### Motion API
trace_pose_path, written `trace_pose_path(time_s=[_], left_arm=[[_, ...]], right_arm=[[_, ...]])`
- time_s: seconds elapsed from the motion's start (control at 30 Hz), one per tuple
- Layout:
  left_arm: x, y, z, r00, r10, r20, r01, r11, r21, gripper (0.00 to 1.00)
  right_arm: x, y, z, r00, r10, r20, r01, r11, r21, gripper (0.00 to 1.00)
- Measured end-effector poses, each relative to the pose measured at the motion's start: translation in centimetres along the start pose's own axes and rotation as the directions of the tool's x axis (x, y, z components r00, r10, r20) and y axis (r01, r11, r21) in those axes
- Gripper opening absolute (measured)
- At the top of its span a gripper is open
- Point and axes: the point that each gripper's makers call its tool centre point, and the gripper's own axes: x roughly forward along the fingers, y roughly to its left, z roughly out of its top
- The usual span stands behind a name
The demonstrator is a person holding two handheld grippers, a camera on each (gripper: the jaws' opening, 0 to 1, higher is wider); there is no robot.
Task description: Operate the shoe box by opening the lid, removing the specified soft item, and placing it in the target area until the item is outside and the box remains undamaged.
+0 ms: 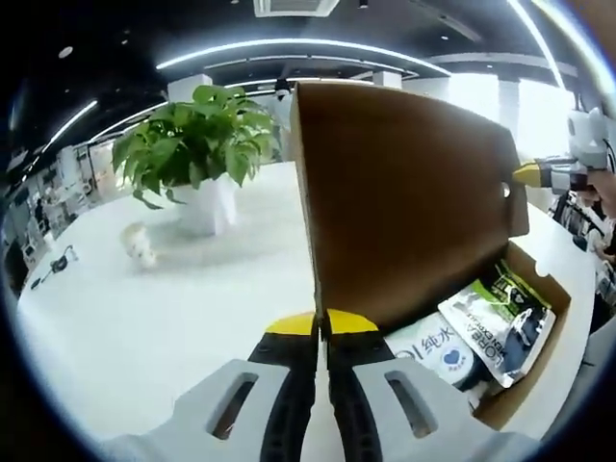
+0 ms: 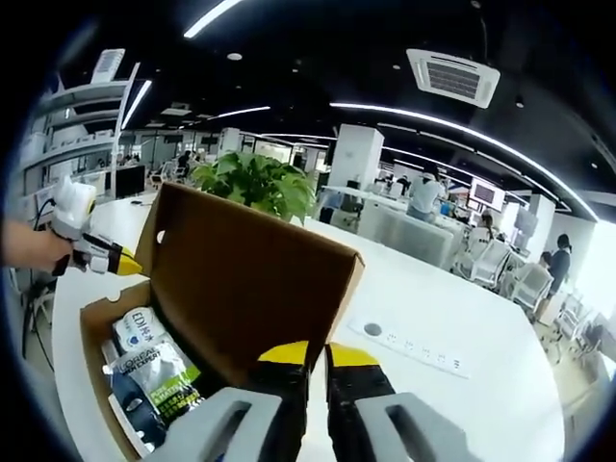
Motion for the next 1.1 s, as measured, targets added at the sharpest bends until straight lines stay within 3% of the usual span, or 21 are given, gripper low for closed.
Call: trace_pose_path(time_s=[0.27, 0.57, 1.1], left_arm=[[0.3, 0.1, 0.5, 1.0, 0.009, 0.009, -0.009, 0.999, -0.032, 0.0], [0.5, 0.2, 0.7, 1.0, 0.005, 0.013, -0.005, 0.999, -0.032, 0.0], [0.7, 0.1, 0.9, 1.0, 0.002, 0.006, -0.002, 1.0, -0.022, 0.0]], right_arm=[[-0.6, 0.2, -0.8, 1.0, 0.021, 0.011, -0.021, 0.999, 0.031, 0.04], [-0.9, 1.1, -4.1, 0.998, 0.036, -0.046, -0.033, 0.997, 0.066, 0.04], [-0.4, 1.5, -6.1, 0.993, 0.05, -0.11, -0.033, 0.988, 0.148, 0.0]])
